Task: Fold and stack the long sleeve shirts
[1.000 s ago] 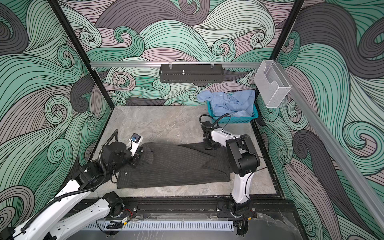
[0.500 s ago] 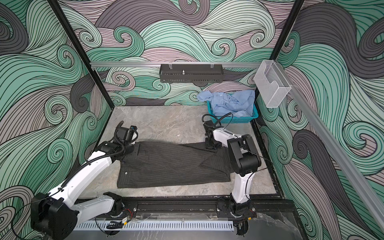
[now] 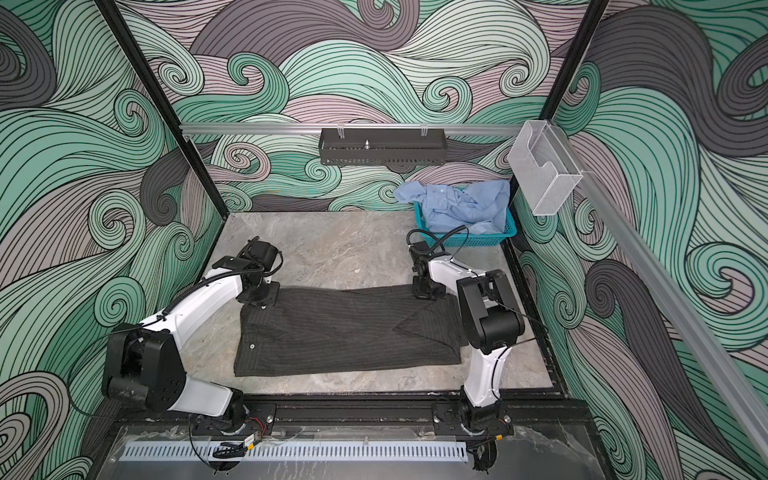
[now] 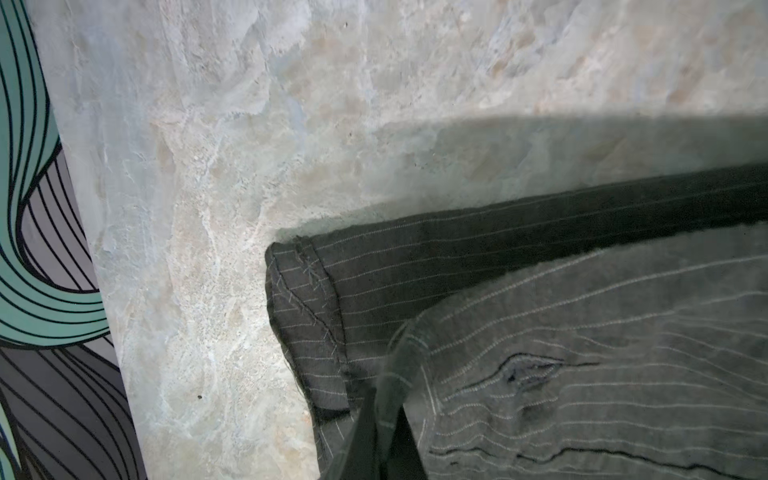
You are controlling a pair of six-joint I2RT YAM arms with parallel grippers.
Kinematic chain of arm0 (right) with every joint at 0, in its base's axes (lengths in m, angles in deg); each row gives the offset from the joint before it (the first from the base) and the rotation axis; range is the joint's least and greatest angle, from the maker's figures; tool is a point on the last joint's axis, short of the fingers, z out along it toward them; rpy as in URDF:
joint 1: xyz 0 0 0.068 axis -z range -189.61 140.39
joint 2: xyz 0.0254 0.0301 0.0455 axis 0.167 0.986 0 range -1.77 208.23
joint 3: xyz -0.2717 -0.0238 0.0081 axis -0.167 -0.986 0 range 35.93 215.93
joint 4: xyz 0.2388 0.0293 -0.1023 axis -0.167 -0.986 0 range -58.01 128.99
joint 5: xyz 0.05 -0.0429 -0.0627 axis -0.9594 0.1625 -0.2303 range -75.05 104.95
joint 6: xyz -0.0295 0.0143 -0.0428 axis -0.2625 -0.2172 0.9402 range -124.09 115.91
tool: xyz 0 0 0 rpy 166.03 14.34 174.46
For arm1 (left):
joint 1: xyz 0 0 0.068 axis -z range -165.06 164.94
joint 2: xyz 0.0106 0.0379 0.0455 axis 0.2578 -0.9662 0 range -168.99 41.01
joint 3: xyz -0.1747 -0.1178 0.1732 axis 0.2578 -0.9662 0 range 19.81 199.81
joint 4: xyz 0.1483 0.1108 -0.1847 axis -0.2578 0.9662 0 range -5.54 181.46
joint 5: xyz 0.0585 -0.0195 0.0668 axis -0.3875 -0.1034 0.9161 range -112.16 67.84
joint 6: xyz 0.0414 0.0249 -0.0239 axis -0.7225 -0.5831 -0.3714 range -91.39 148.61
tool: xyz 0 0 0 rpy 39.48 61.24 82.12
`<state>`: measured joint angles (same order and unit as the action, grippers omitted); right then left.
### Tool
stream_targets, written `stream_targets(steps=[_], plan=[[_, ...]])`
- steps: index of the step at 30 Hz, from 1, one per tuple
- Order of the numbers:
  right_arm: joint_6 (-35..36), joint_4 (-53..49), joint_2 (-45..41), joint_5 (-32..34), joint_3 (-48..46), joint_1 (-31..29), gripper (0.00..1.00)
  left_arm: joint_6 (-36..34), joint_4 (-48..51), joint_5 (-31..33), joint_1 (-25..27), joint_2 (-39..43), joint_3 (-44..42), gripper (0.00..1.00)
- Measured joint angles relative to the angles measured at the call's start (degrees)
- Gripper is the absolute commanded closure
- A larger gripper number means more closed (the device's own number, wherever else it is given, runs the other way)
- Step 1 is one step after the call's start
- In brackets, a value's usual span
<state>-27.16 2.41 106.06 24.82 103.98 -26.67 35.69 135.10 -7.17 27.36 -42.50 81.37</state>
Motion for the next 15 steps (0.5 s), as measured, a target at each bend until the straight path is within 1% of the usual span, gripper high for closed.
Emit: stream_targets(steps=[1, 8, 15], plan=[[0.04, -0.15, 0.02, -0.20, 0.00, 0.00, 1.00, 0.00, 0.20, -0.09, 0.00, 0.00, -0.07, 1.00], [0.07, -0.50, 0.04, -0.52, 0.02, 0.17, 1.00, -0.20, 1.40, -0.22, -1.44, -0.72, -0.07, 1.00], [-0.15, -0.52, 0.04, -0.72, 0.02, 0.66, 1.00, -0.42, 3.80, -0.22, -4.48, -5.86, 0.96, 1.00]])
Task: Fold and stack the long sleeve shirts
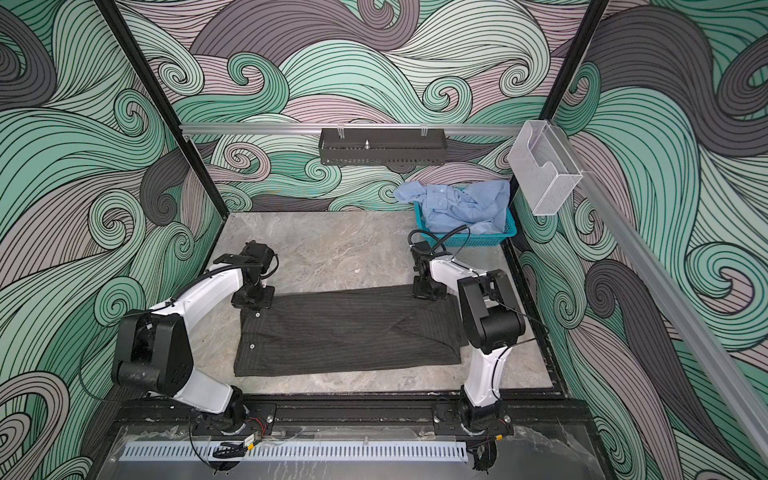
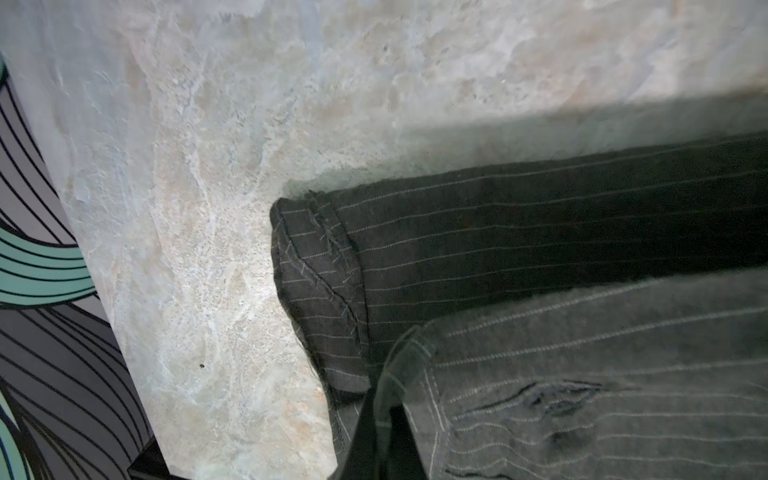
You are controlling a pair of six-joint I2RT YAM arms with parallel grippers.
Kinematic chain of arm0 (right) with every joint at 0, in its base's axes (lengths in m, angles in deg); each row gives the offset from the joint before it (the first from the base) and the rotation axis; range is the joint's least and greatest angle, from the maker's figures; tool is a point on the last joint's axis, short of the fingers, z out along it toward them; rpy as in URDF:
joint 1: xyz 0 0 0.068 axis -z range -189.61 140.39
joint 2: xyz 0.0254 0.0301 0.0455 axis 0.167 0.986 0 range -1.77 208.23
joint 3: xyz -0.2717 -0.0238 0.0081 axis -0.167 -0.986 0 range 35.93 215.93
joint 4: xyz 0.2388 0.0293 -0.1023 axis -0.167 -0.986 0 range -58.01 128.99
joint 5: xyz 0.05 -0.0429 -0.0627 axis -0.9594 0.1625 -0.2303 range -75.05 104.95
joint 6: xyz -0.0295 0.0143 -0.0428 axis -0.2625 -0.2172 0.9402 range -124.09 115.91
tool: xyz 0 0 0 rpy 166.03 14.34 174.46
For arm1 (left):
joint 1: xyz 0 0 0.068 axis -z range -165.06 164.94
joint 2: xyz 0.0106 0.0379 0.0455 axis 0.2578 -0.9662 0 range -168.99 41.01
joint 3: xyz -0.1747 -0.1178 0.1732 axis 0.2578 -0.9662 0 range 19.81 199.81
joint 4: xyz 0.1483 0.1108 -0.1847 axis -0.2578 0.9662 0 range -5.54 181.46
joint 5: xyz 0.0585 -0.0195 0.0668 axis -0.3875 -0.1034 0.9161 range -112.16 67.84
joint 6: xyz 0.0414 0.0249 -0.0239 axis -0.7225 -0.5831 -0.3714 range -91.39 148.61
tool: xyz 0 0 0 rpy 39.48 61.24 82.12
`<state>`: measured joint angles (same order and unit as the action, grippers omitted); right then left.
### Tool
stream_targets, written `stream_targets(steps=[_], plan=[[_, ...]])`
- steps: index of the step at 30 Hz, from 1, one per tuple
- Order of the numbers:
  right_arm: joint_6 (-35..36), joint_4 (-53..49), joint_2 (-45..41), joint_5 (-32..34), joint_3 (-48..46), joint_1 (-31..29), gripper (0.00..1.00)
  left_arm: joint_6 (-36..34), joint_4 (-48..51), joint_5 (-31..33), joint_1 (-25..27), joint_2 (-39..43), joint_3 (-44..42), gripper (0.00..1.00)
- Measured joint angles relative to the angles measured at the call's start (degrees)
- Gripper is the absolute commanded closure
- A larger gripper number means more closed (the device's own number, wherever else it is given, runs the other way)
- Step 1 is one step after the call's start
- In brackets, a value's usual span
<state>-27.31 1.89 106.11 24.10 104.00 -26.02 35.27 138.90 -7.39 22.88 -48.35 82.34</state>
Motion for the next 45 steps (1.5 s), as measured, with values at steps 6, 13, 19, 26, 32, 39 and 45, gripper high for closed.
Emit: stream_targets(steps=[6, 13, 19, 26, 32, 39, 45], plan=[[-0.55, -0.07, 0.00, 0.00, 0.04, 0.00, 1.00, 0.04, 1.53, -0.44, -1.22, -5.88, 3.91, 1.00], [-0.90, -0.35, 0.00, -0.46, 0.31, 0.02, 0.92, 0.07, 2.82, -1.60, -2.75, -9.35, 6.03, 0.86], [0.02, -2.08, -4.37, -1.75, 1.49, -0.90, 0.66, 0.37, 4.17, -3.54, -2.80, -4.00, 7.04, 0.52], [-1.51, -3.41, -20.15, -2.60, 3.52, -2.36, 0.56, 0.28, 1.86, -8.94, 1.33, 12.31, 10.36, 0.42], [-7.41, -3.50, -27.61, -6.25, -8.50, -3.10, 0.59, 6.91, -2.60, -16.04, 8.68, 8.37, 5.25, 0.57], [-17.33, -4.09, -30.99, -7.87, -24.33, -8.20, 0.58, 17.40, -6.88, -20.13, 10.32, 0.55, -5.53, 0.55], [-22.56, 0.90, -28.68, -9.60, -29.97, -8.50, 0.54, 23.54, -9.35, -21.59, 5.70, 0.55, -11.91, 0.54]])
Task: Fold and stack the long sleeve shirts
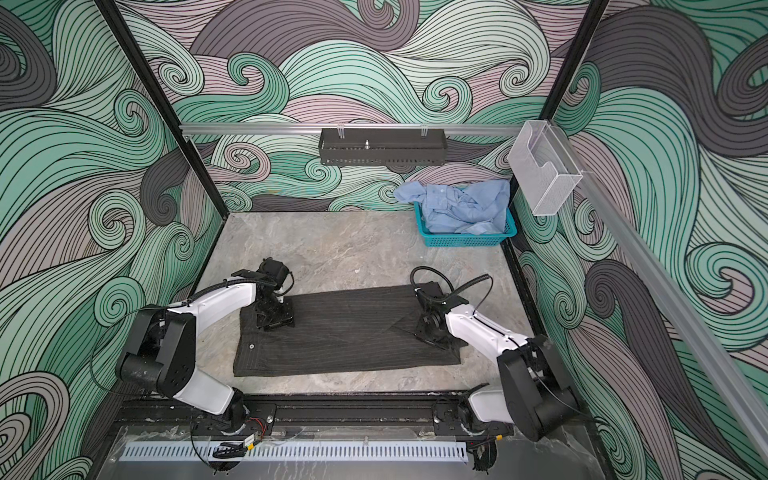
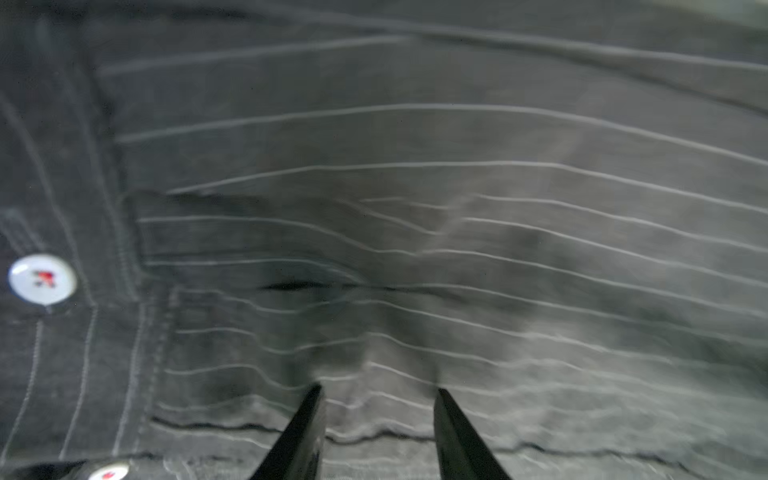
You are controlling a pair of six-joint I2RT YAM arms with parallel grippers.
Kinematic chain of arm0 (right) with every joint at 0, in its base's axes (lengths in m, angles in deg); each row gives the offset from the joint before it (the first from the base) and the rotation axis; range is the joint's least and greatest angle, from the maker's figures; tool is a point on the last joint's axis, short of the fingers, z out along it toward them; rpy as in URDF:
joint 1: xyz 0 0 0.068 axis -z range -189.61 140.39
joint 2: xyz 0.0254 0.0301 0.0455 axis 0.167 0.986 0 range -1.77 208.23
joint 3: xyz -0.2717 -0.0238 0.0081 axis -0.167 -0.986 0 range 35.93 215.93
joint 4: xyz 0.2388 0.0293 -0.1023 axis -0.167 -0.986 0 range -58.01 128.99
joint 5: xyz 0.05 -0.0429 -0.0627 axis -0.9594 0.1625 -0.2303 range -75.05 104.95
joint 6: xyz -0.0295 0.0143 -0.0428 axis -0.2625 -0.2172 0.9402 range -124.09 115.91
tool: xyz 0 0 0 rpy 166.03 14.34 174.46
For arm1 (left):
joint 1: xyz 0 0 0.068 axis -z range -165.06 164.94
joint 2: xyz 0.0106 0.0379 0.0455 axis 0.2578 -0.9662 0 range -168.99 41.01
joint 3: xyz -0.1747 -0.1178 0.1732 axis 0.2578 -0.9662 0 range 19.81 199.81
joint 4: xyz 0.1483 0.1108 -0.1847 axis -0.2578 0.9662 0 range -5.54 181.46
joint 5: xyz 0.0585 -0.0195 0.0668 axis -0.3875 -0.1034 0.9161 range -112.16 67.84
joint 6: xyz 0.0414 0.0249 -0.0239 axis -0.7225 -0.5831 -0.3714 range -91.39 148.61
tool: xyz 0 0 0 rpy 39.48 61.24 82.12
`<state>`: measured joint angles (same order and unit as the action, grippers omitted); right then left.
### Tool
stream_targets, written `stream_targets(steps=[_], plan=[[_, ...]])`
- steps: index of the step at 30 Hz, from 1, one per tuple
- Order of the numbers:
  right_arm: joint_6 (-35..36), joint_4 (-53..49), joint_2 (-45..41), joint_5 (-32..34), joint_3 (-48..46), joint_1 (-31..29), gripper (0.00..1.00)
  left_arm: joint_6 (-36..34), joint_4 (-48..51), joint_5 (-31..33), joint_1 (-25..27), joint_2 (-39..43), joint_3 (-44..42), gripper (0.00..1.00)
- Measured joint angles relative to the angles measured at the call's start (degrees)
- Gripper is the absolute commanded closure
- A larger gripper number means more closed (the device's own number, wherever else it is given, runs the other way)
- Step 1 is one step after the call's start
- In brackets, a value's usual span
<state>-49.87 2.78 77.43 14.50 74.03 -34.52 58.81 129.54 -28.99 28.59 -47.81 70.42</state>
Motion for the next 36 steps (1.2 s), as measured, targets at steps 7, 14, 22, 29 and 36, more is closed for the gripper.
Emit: stream_targets(steps=[7, 14, 22, 29, 36], plan=[[4.63, 3.41, 12.59, -1.16, 11.30, 0.00, 0.54, 5.03, -3.54, -3.67, -4.59, 0.94, -5.20, 0.54], [15.37, 3.65, 28.48, -2.38, 30.73, 0.02, 0.56, 8.81, -7.15, -6.93, -6.43, 2.51, -8.83, 0.55], [27.15, 2.95, 44.68, -4.50, 53.94, 0.02, 0.57, 14.25, -17.49, -16.96, -6.62, 6.36, -15.39, 0.56], [34.75, -1.05, 58.73, -6.12, 76.61, 0.02, 0.56, 18.12, -24.92, -22.88, -2.93, 7.67, -19.52, 0.57], [38.64, -5.40, 55.41, -4.85, 78.86, -0.98, 0.42, 19.50, -24.87, -23.41, -1.40, 11.93, -20.96, 0.53]])
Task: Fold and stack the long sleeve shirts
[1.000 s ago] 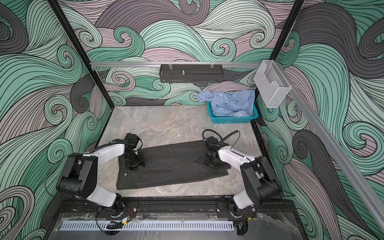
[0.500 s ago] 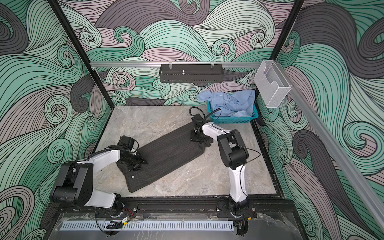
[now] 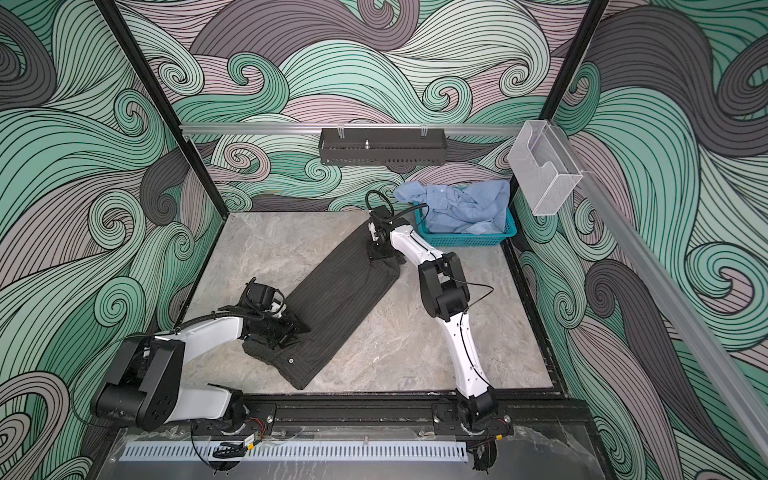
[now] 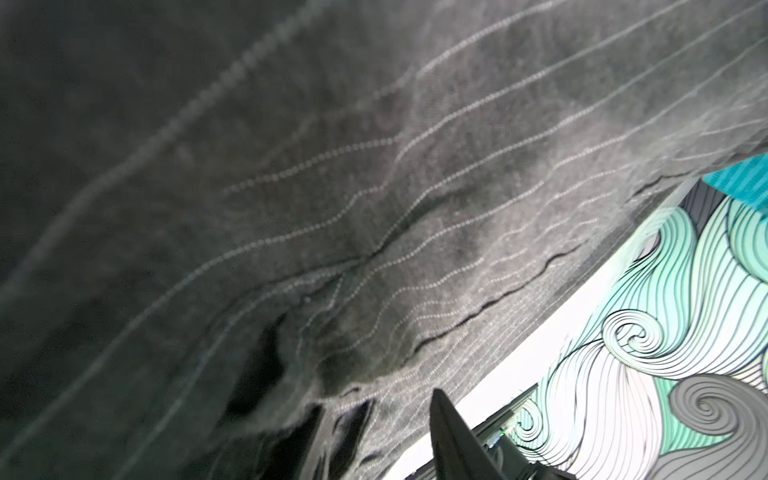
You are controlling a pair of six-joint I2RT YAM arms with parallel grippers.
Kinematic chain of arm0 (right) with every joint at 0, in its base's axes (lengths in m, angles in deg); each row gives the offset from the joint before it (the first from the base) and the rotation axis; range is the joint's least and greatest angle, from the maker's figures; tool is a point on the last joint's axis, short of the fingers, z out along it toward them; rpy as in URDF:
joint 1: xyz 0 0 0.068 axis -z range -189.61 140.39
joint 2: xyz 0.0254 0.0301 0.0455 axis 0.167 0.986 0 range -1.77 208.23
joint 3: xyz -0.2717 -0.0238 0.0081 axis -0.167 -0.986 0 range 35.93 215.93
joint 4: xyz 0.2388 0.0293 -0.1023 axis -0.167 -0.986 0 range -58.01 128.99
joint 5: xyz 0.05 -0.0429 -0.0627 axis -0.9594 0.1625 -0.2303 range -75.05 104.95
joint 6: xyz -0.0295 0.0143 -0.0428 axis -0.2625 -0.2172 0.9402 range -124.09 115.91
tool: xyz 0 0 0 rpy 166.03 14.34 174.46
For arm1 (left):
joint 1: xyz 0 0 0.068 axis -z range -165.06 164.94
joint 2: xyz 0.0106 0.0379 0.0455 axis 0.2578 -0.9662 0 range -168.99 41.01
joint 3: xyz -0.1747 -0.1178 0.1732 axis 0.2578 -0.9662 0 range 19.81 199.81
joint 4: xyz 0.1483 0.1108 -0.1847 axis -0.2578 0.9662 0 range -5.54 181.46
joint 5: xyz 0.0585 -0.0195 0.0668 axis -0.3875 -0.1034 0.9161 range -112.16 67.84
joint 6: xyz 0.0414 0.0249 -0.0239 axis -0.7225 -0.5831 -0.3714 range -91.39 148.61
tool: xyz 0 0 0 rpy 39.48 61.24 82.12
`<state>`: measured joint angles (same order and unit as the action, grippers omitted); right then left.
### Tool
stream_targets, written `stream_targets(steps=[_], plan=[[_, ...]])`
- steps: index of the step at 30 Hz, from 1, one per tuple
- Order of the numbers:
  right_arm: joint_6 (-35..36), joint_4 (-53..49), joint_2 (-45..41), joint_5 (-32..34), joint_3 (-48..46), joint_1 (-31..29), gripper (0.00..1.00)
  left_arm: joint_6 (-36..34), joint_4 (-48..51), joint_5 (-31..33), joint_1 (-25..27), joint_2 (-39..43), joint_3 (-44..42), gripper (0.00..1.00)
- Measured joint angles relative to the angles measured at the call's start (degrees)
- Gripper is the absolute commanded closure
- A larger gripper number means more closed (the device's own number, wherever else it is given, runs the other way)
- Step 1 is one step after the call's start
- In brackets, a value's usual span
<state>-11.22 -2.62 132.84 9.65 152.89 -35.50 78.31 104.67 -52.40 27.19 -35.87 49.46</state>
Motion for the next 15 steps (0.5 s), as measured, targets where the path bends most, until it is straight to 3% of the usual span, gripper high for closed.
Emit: stream_targets(steps=[3, 8, 12, 15], plan=[[-0.74, -1.68, -8.61, 1.97, -4.74, -0.63, 0.33, -0.24, 7.72, 3.30, 0.72, 4.83, 0.90, 0.47], [-5.86, -1.73, -26.82, 4.02, -16.09, -1.38, 0.35, -2.69, 15.21, 10.34, 1.05, 9.60, 10.51, 0.46], [-12.63, 0.35, -35.63, 3.74, -27.87, -1.88, 0.36, -5.79, 16.65, 13.94, 0.76, 4.96, 17.81, 0.46], [-17.33, 1.99, -35.65, 2.49, -36.63, -3.19, 0.35, -8.41, 19.61, 14.82, 0.17, -4.35, 23.76, 0.47]])
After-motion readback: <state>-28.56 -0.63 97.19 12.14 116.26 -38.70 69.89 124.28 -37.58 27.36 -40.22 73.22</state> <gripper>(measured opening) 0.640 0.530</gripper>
